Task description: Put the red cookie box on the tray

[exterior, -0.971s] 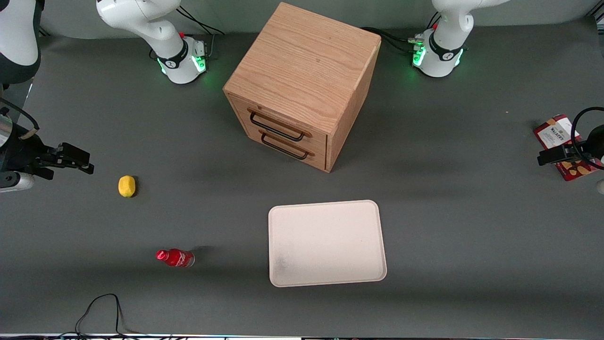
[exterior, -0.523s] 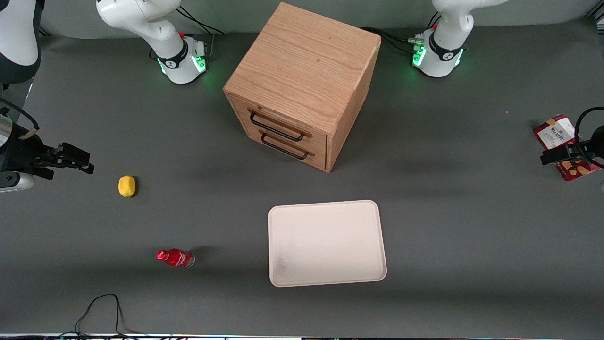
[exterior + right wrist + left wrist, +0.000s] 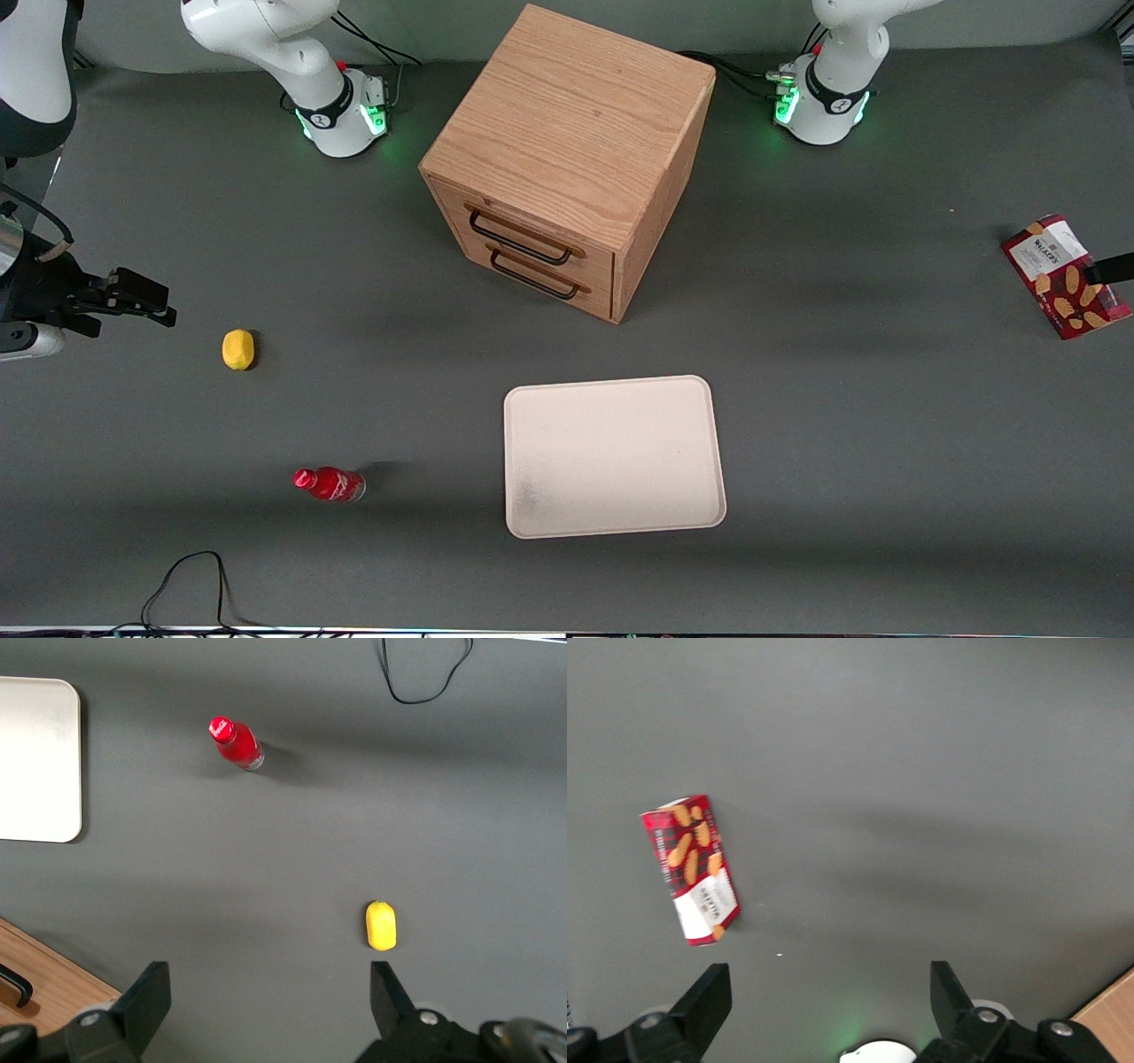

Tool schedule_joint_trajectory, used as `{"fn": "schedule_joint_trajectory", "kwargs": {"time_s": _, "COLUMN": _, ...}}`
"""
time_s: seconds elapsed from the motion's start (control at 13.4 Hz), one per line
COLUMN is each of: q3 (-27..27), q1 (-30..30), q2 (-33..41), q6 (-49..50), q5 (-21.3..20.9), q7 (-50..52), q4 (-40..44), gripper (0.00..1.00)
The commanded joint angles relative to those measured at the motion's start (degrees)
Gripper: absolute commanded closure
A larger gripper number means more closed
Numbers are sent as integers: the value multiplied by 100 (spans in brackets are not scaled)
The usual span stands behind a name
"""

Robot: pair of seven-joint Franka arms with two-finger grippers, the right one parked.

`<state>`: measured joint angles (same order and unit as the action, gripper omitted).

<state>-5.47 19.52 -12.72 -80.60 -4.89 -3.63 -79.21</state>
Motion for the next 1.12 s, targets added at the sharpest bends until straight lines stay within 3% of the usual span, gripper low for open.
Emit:
{"fn": "schedule_joint_trajectory", "kwargs": {"time_s": 0.0, "q3": -42, "q1": 577, "q2": 33, "q6": 159, "q5": -292, "q7": -793, "q4": 213, "gripper": 0}}
{"fn": "schedule_joint_trajectory", "kwargs": {"time_s": 0.3, "q3": 29, "q1": 1710, "q2": 68, "q6": 300, "q5": -364, "q7": -2015, "q4": 292, "gripper": 0}}
{"fn": "schedule_joint_trajectory", "kwargs": {"time_s": 0.52, "q3": 117, "q1": 2151, "q2": 86, "q6": 300, "q5": -487, "q7": -2351, "q4": 292, "gripper": 0}}
{"fn": "schedule_joint_trajectory", "kwargs": {"time_s": 0.82, "q3": 117, "q1": 2371, "q2": 77, "q6": 212, "q5": -443, "q7": -2511, "q4": 117, "gripper": 0}}
{"fn": "schedule_joint_trajectory", "kwargs": {"time_s": 1.05, "q3": 117, "q1": 2407, "q2": 295, "q6": -497, "q5": -434, "q7": -2511, "q4": -750, "gripper": 0}}
